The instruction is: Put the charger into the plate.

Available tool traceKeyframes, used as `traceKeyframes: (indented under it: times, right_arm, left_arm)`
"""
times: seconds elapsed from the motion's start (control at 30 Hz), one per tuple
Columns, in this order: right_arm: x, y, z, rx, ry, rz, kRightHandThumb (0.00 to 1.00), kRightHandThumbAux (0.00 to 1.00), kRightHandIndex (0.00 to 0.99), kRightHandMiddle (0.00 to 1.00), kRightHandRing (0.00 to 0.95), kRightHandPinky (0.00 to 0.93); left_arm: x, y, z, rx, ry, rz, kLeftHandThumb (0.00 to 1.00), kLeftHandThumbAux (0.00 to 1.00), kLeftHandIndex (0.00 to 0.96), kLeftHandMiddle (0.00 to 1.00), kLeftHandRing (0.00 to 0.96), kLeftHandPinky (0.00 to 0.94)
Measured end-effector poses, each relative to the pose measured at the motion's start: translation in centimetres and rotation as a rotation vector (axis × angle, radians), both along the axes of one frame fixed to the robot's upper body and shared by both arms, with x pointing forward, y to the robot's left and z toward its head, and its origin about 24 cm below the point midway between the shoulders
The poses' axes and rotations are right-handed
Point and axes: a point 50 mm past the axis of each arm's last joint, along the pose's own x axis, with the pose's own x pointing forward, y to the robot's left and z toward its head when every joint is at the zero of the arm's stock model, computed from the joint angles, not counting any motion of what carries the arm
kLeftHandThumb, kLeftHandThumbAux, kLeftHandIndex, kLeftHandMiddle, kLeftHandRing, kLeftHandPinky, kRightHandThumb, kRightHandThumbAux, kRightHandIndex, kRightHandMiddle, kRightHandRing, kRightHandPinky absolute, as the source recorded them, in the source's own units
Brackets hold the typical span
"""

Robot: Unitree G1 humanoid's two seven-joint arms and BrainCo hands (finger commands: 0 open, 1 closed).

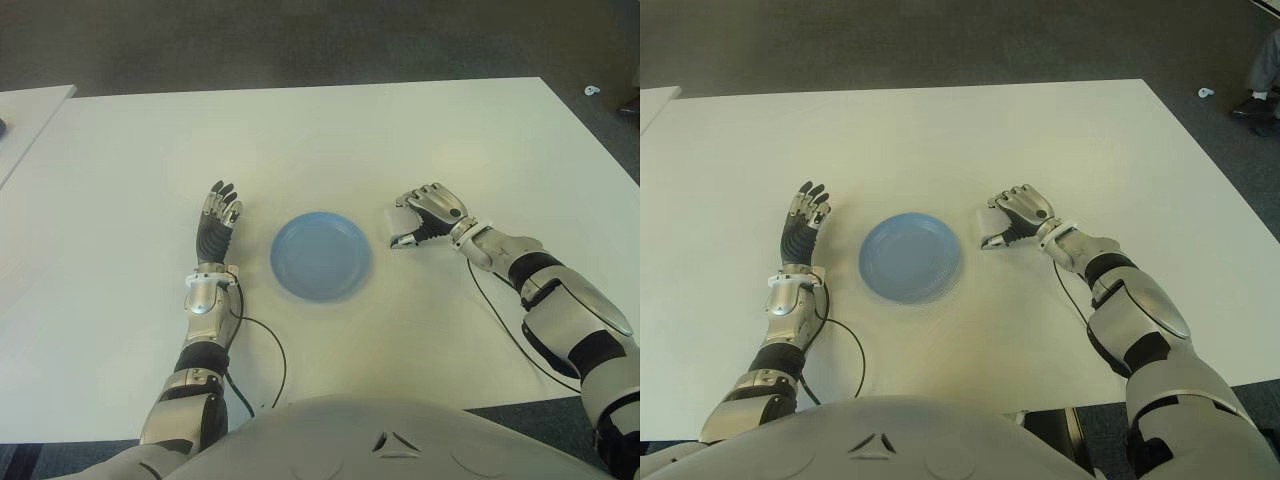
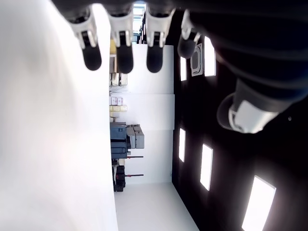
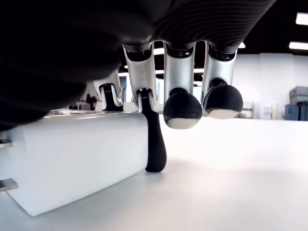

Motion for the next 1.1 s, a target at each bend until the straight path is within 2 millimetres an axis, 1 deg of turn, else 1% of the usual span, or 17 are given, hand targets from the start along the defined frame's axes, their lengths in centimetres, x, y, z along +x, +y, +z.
traceKeyframes:
  times: [0.37,0.47,0.63,0.93,1.1]
  right_arm:
    - [0.0,-0.6,0.6,0.014,0.024,0.01,0.748,0.71,0.439,0.894,0.879,0.87]
    - [0.2,-0.5,1.1,0.027,0.022,0.028,0.748,0.71,0.439,0.894,0.879,0.871]
    - [0.4,-0.3,2.1,0.054,0.0,0.067,0.747,0.709,0.439,0.907,0.89,0.878]
    - [1.5,1.1,5.2,0.126,-0.105,0.137,0.746,0.709,0.439,0.927,0.899,0.878]
    - [1.6,1.9,5.9,0.155,-0.133,0.165,0.747,0.709,0.439,0.924,0.898,0.876]
  left_arm:
    - [0.0,-0.1,0.0,0.0,-0.001,-0.01,0.0,0.506,0.052,0.137,0.134,0.15]
    - [0.0,-0.1,0.0,-0.001,-0.001,-0.015,0.0,0.503,0.049,0.141,0.137,0.151]
    - [0.0,-0.1,0.0,-0.004,-0.002,-0.017,0.0,0.501,0.048,0.145,0.14,0.154]
    - [0.0,0.0,0.0,-0.006,-0.002,-0.012,0.0,0.5,0.049,0.147,0.142,0.155]
    - [0.0,0.0,0.0,-0.006,-0.003,-0.012,0.0,0.499,0.049,0.145,0.14,0.153]
